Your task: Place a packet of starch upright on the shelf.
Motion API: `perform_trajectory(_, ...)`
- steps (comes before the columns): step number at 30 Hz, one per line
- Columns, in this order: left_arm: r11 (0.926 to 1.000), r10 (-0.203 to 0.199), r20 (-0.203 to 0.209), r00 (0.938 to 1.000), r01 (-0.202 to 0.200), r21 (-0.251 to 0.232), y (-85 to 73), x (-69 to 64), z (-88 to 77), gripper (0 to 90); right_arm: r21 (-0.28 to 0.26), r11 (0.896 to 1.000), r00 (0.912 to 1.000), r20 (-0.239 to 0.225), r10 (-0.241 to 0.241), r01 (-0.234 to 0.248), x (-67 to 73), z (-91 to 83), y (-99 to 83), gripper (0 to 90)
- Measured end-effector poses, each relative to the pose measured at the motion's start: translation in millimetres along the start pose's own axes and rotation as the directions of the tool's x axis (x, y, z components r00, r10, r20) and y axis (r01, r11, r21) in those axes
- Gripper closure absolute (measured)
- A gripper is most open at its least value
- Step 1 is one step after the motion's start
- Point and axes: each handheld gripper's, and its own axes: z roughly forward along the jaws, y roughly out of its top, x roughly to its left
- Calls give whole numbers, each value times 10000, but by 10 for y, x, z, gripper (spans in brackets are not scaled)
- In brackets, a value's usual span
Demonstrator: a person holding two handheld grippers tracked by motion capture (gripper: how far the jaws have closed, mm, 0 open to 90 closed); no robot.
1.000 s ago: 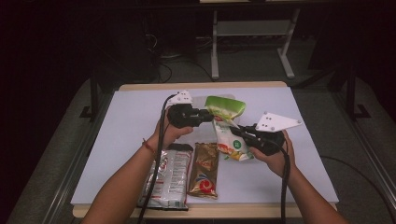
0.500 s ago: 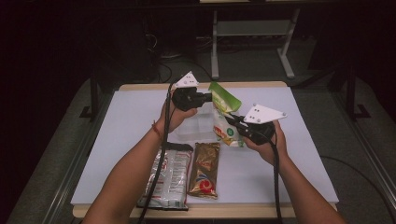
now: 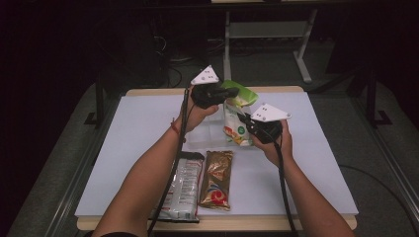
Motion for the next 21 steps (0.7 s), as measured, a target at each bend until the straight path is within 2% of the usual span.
perform_trajectory(2, 9996, -213, -163, 9996, 210, -189, -9, 40, -12, 900, 41, 10000, 10000, -36, 67, -67, -12, 42, -9, 884)
perform_trajectory(4, 9977, -487, -495, 9976, 463, -488, -16, 72, -76, 884, -158, 9999, 9999, 126, 28, -26, -7, 29, 14, 885)
perform_trajectory(5, 9968, -574, -667, 9961, 534, -597, -32, 113, -130, 794, -242, 9997, 10000, 58, 55, -54, -13, 19, 22, 885)
perform_trajectory(7, 9928, -985, -1067, 9894, 903, -788, -66, 175, -199, 707, -319, 9995, 10000, 49, 68, -67, -13, 8, 26, 885)
perform_trajectory(8, 9900, -1226, -1195, 9852, 1130, -844, -101, 221, -239, 681, -338, 9994, 10000, 63, 67, -65, -11, 4, 28, 885)
perform_trajectory(11, 9876, -1478, -1482, 9778, 1380, -743, -186, 271, -271, 585, -680, 9975, 9996, 179, 195, -183, -13, -17, 50, 886)
perform_trajectory(14, 9923, -1234, -1559, 9800, 1209, -253, -249, 261, -260, 562, -774, 9970, 9994, 338, 93, -67, -16, -12, 123, 886)
perform_trajectory(16, 9927, -1209, -1527, 9809, 1186, -238, -256, 250, -268, 547, -765, 9970, 9990, 454, -37, 72, -17, 7, 151, 886)
perform_trajectory(17, 9954, -946, -1572, 9830, 954, -25, -278, 226, -319, 537, -662, 9977, 9981, 608, -78, 118, -21, 52, 185, 886)
perform_trajectory(18, 9963, -847, -1579, 9838, 864, 38, -295, 223, -349, 528, -663, 9977, 9977, 678, -81, 126, -26, 68, 188, 886)
perform_trajectory(21, 9970, -664, -1876, 9800, 728, 277, -334, 215, -439, 486, -644, 9979, 9961, 865, 174, -119, -51, 131, 181, 886)
